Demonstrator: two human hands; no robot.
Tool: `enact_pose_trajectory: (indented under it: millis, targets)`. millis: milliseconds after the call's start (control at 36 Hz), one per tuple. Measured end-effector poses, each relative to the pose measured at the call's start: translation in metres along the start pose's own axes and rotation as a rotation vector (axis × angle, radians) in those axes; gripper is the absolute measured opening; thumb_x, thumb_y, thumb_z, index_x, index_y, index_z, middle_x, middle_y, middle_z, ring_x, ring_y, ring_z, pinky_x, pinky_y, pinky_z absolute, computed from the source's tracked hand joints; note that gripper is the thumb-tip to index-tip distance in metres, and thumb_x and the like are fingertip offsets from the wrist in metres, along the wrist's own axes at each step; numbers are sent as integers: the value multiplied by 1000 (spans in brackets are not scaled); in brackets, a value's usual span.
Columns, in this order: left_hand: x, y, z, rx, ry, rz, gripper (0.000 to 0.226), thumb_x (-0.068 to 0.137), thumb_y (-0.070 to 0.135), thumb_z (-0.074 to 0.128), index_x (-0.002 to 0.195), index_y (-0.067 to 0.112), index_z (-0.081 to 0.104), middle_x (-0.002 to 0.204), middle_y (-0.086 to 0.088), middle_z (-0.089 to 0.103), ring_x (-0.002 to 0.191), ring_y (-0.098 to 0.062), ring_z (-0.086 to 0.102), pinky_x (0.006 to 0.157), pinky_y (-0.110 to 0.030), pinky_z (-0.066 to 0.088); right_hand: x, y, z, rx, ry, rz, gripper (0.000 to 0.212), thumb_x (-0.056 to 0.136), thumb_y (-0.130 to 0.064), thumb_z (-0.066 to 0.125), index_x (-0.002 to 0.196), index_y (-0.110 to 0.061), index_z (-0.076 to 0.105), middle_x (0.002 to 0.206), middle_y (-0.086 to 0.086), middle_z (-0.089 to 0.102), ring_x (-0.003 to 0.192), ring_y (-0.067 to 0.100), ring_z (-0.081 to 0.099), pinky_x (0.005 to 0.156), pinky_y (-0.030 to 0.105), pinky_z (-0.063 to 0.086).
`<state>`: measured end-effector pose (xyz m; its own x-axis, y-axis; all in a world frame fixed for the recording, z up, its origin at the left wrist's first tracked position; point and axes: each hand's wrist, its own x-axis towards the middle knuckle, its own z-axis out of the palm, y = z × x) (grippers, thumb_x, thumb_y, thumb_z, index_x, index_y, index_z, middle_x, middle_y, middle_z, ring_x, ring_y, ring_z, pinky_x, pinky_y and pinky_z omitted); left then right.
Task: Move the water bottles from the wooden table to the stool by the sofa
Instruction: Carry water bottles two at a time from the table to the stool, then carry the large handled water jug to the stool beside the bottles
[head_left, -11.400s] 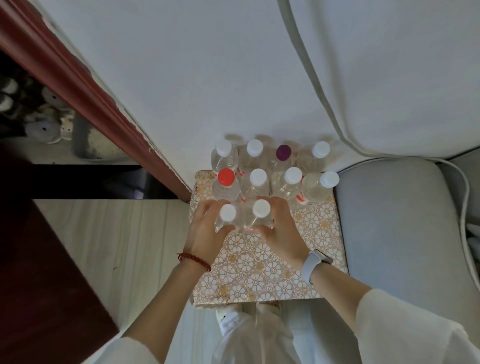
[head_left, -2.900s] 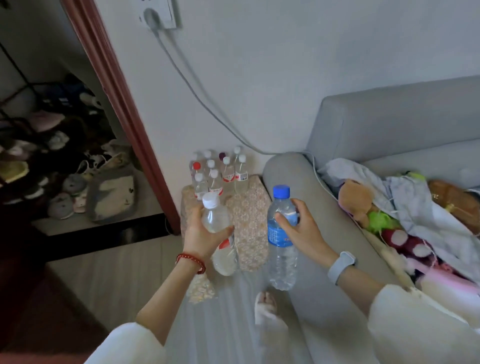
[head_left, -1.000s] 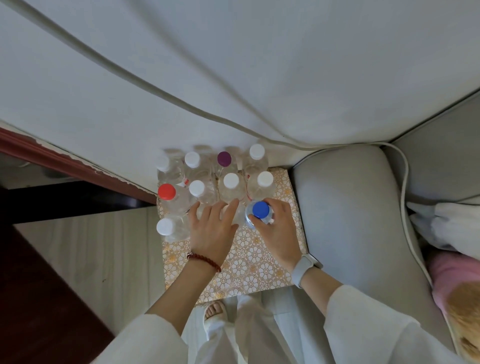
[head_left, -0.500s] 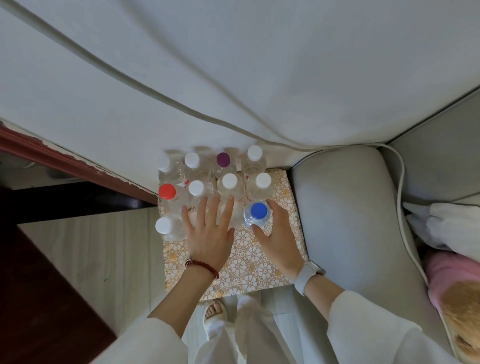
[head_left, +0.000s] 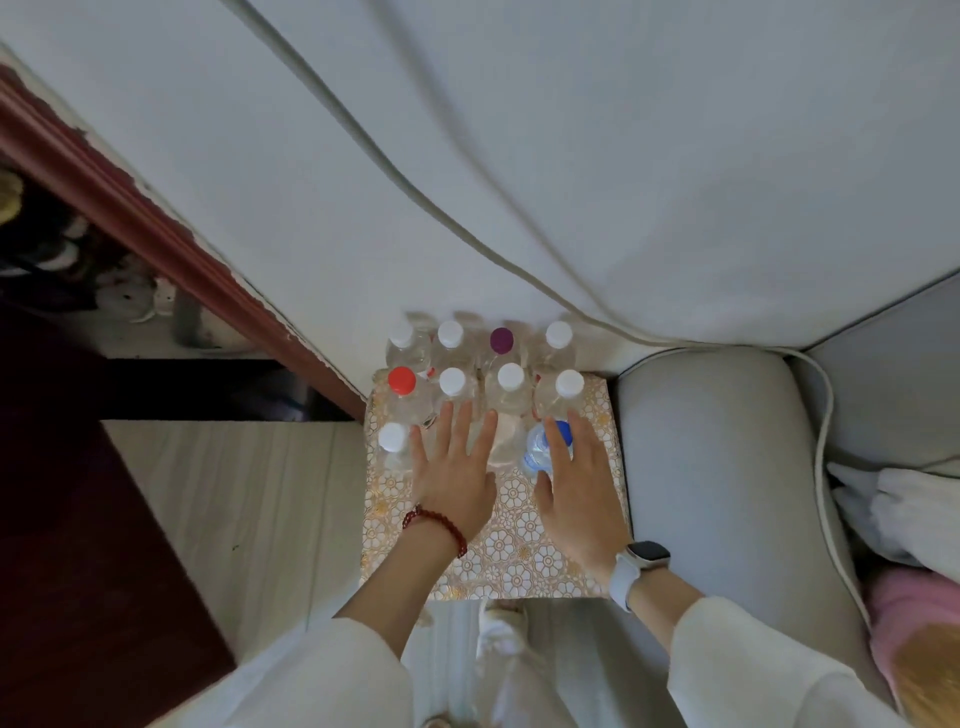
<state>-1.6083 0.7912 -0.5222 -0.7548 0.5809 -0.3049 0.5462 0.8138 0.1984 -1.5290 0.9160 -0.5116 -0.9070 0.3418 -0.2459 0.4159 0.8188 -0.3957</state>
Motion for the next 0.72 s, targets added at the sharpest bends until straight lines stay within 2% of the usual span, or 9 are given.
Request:
enact_pose_trajectory:
  millis: [56, 111, 167, 250, 306, 361, 472, 556, 722]
  targets:
    - [-12, -5, -13, -52, 43, -36, 60, 93, 30, 36, 144, 26, 5, 155, -5, -4, 142, -24, -11, 114, -53, -2, -3, -15, -8, 26, 30, -65, 52, 91, -15, 41, 141, -11, 27, 150, 15, 21, 141, 29, 15, 114, 45, 23]
    - [-30, -17, -26, -130, 103, -92, 56, 93, 29, 37, 143, 26, 13, 155, -4, 3, 143, -22, -4, 115, -50, 2, -8, -34, -14, 103, 54, -150, 43, 90, -11, 44, 133, -7, 39, 144, 15, 34, 136, 29, 27, 108, 42, 34]
    - [-55, -35, -38, -205, 175, -135, 53, 92, 28, 39, 141, 24, 21, 153, -5, 12, 142, -22, 6, 115, -46, 10, -16, -58, -14, 189, 46, -224, 34, 89, -6, 45, 123, -6, 49, 131, 14, 48, 121, 28, 46, 92, 36, 48]
    - [-114, -70, -51, -326, 275, -242, 48, 90, 25, 42, 138, 20, 33, 150, -7, 24, 135, -25, 25, 110, -40, 25, -41, -105, -7, 238, -30, -356, 28, 90, -4, 44, 114, -7, 56, 113, 10, 59, 91, 25, 59, 72, 30, 48]
    - [-167, -98, -54, -366, 347, -345, 47, 90, 23, 44, 136, 19, 37, 147, -7, 31, 132, -25, 32, 106, -38, 31, -66, -143, 3, 250, -100, -447, 27, 91, -6, 44, 113, -8, 58, 111, 10, 61, 89, 26, 60, 74, 32, 48]
    - [-237, -129, -56, -387, 433, -466, 45, 88, 20, 48, 133, 17, 42, 141, -8, 39, 127, -27, 38, 102, -38, 35, -103, -191, 17, 255, -180, -535, 28, 91, -9, 44, 115, -9, 58, 112, 11, 62, 94, 28, 61, 80, 36, 48]
    - [-401, -173, -49, -432, 651, -723, 40, 83, 13, 55, 123, 11, 52, 127, -12, 52, 116, -31, 50, 96, -43, 43, -200, -285, 55, 189, -353, -719, 30, 92, -12, 43, 119, -11, 56, 119, 10, 60, 111, 26, 54, 91, 32, 41]
    - [-544, -185, -32, -445, 792, -936, 29, 82, 10, 56, 111, 9, 59, 117, -13, 57, 108, -34, 53, 87, -43, 47, -300, -352, 94, 135, -503, -871, 29, 91, -12, 43, 116, -7, 57, 119, 14, 60, 113, 27, 54, 95, 30, 37]
    - [-818, -174, 36, -428, 978, -1389, 35, 86, 18, 54, 121, 11, 55, 121, -12, 57, 111, -30, 52, 94, -37, 42, -527, -458, 174, -18, -840, -1217, 28, 93, -19, 42, 116, -14, 58, 119, 8, 62, 111, 24, 55, 87, 24, 38]
